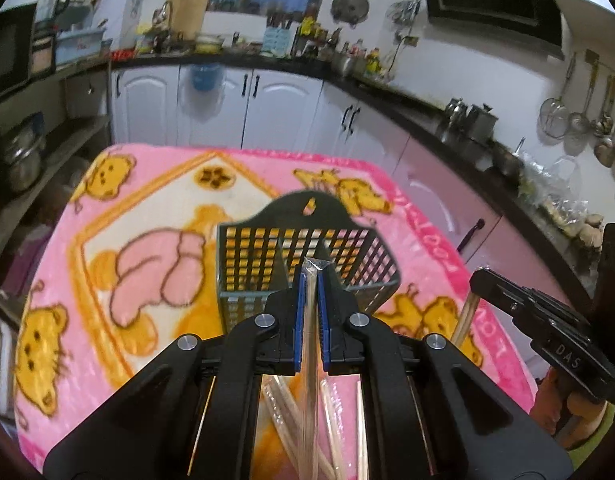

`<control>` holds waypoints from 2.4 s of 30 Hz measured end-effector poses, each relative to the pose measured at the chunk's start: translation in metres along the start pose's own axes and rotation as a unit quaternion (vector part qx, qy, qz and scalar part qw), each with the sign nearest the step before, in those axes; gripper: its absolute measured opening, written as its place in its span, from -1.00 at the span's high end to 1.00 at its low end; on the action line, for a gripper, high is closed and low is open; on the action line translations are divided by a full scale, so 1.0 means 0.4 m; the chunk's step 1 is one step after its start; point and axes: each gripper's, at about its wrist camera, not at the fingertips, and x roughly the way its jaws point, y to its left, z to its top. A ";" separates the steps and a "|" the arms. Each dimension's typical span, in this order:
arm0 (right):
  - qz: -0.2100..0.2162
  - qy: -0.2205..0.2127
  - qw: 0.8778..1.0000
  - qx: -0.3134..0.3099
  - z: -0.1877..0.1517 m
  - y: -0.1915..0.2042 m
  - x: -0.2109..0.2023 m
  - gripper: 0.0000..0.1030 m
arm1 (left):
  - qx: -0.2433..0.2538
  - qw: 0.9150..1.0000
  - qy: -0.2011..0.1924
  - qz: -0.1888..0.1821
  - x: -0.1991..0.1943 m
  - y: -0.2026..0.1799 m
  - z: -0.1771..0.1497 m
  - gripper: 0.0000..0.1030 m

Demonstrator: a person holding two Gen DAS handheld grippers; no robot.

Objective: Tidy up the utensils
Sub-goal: 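Lift the left tool's chopstick upright over the caddy while the right tool carries its own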

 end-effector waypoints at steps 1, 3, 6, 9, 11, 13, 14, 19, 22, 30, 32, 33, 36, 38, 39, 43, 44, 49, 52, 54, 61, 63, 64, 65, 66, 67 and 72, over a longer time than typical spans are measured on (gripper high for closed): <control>0.000 -0.008 1.000 -0.004 0.006 0.004 -0.008 0.88 | 0.002 1.000 -0.005 0.000 -0.007 -0.005 0.006 0.94; 0.000 -0.020 1.000 -0.009 0.022 0.011 -0.022 0.88 | 0.005 1.000 -0.017 -0.001 -0.023 -0.013 0.026 0.94; 0.001 -0.036 0.999 -0.013 0.041 0.018 -0.040 0.88 | 0.007 0.999 -0.033 -0.005 -0.046 -0.024 0.056 0.94; -0.002 -0.056 0.998 -0.021 0.061 0.028 -0.057 0.88 | 0.016 0.998 -0.056 -0.001 -0.068 -0.045 0.093 0.94; -0.003 -0.067 0.997 -0.026 0.075 0.032 -0.068 0.88 | 0.019 0.997 -0.071 0.001 -0.080 -0.056 0.120 0.94; -0.002 -0.075 0.997 -0.026 0.090 0.035 -0.078 0.88 | 0.022 0.996 -0.088 0.005 -0.087 -0.068 0.146 0.94; -0.002 -0.082 0.996 -0.027 0.100 0.035 -0.085 0.88 | 0.022 0.995 -0.094 0.005 -0.091 -0.072 0.155 0.94; -0.002 -0.105 0.994 -0.028 0.146 0.039 -0.105 0.88 | 0.023 0.992 -0.128 0.006 -0.097 -0.094 0.212 0.94; -0.001 -0.121 0.992 -0.029 0.181 0.041 -0.112 0.88 | 0.029 0.988 -0.149 0.008 -0.098 -0.110 0.237 0.94; -0.005 -0.144 0.989 -0.025 0.258 0.041 -0.102 0.88 | 0.042 0.979 -0.197 0.024 -0.079 -0.127 0.306 0.94; -0.006 -0.148 0.989 -0.021 0.277 0.036 -0.090 0.88 | 0.038 0.977 -0.207 0.026 -0.066 -0.123 0.319 0.94; -0.007 -0.150 0.989 -0.020 0.282 0.036 -0.087 0.88 | 0.037 0.977 -0.210 0.026 -0.060 -0.120 0.323 0.94; -0.012 -0.151 0.988 -0.012 0.300 0.023 -0.061 0.88 | 0.040 0.976 -0.214 0.031 -0.023 -0.116 0.326 0.94; -0.017 -0.150 0.989 -0.009 0.308 0.015 -0.042 0.88 | 0.043 0.976 -0.212 0.032 0.003 -0.112 0.321 0.94; -0.021 -0.149 0.989 -0.008 0.311 0.011 -0.031 0.88 | 0.044 0.976 -0.212 0.033 0.019 -0.110 0.316 0.94; -0.042 -0.149 0.988 -0.009 0.317 -0.003 0.011 0.88 | 0.044 0.977 -0.204 0.032 0.072 -0.096 0.295 0.94; -0.048 -0.148 0.988 -0.010 0.314 -0.009 0.022 0.88 | 0.048 0.977 -0.206 0.037 0.083 -0.094 0.287 0.94; -0.063 -0.146 0.987 -0.001 0.292 -0.032 0.068 0.87 | 0.053 0.979 -0.195 0.034 0.126 -0.078 0.258 0.94; -0.067 -0.153 0.986 -0.002 0.277 -0.034 0.086 0.87 | 0.054 0.979 -0.197 0.025 0.137 -0.063 0.238 0.94; -0.071 -0.153 0.986 -0.004 0.266 -0.035 0.098 0.87 | 0.051 0.980 -0.191 0.016 0.150 -0.056 0.229 0.94; -0.072 -0.154 0.985 -0.003 0.237 -0.040 0.119 0.87 | 0.045 0.985 -0.168 -0.003 0.191 -0.035 0.187 0.93; -0.070 -0.147 0.987 -0.001 0.227 -0.041 0.131 0.87 | 0.040 0.986 -0.163 -0.007 0.198 -0.029 0.179 0.93; -0.069 -0.147 0.987 0.000 0.225 -0.041 0.134 0.87 | 0.038 0.986 -0.161 -0.007 0.201 -0.028 0.175 0.93; -0.069 -0.146 0.987 0.001 0.222 -0.040 0.139 0.87 | 0.039 0.987 -0.158 -0.007 0.205 -0.026 0.170 0.93; -0.067 -0.144 0.987 0.003 0.218 -0.040 0.143 0.87 | 0.040 0.987 -0.156 -0.008 0.207 -0.026 0.165 0.93; -0.065 -0.142 0.988 0.005 0.217 -0.040 0.146 0.87 | 0.041 0.987 -0.153 -0.007 0.208 -0.025 0.160 0.93; -0.060 -0.130 0.990 0.012 0.199 -0.043 0.161 0.86 | 0.043 0.990 -0.133 -0.013 0.212 -0.017 0.135 0.92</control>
